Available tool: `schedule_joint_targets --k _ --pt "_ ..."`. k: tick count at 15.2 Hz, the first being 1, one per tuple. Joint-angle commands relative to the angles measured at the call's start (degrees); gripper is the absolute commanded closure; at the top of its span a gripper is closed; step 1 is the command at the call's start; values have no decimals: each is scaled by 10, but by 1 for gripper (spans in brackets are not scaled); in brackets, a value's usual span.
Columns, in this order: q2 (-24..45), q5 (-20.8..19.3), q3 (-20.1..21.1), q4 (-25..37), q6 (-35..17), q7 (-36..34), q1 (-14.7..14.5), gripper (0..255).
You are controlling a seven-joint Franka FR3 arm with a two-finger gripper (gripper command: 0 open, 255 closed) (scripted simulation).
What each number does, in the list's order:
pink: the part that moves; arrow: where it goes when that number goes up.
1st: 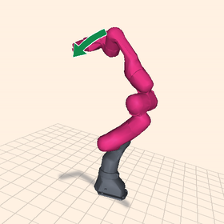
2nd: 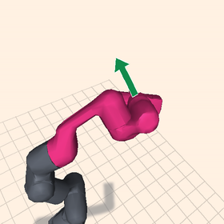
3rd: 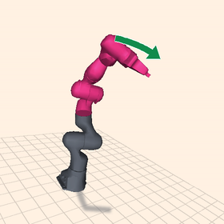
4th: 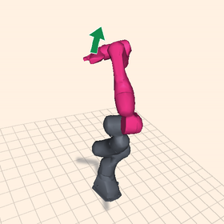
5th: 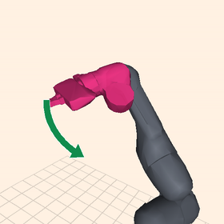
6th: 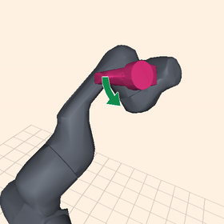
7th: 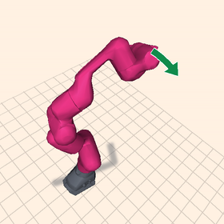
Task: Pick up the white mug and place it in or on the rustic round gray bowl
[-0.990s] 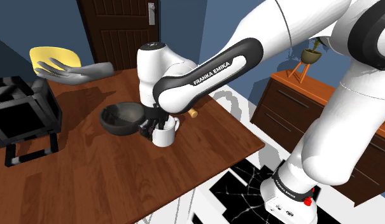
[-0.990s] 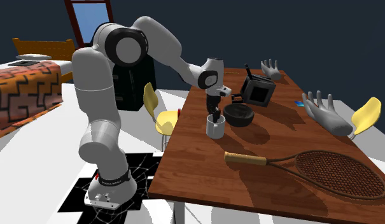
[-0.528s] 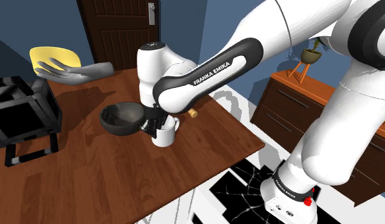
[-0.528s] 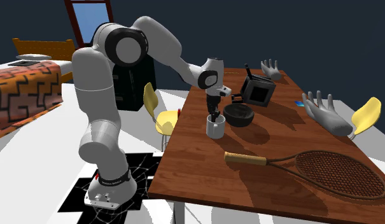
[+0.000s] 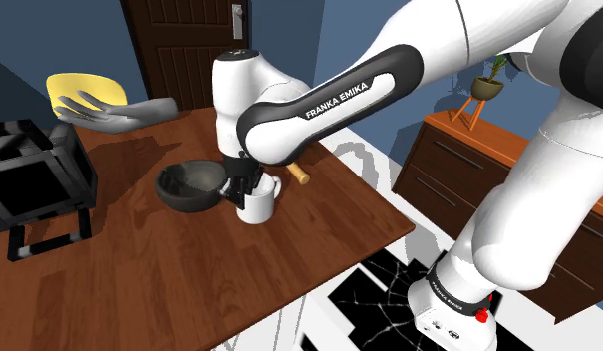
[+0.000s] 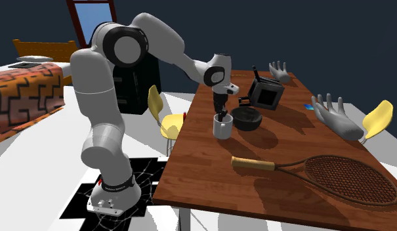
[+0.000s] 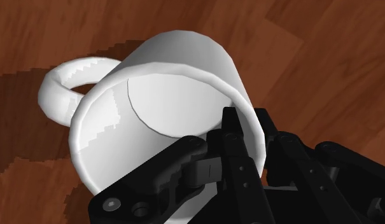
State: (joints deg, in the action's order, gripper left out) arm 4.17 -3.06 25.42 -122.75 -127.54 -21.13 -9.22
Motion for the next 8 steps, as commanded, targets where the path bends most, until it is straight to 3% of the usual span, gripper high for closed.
schedule_joint_targets --k 1,8 --pt "-9 5 0 6 14 4 1 255" --pt "-34 19 0 35 66 15 3 255"
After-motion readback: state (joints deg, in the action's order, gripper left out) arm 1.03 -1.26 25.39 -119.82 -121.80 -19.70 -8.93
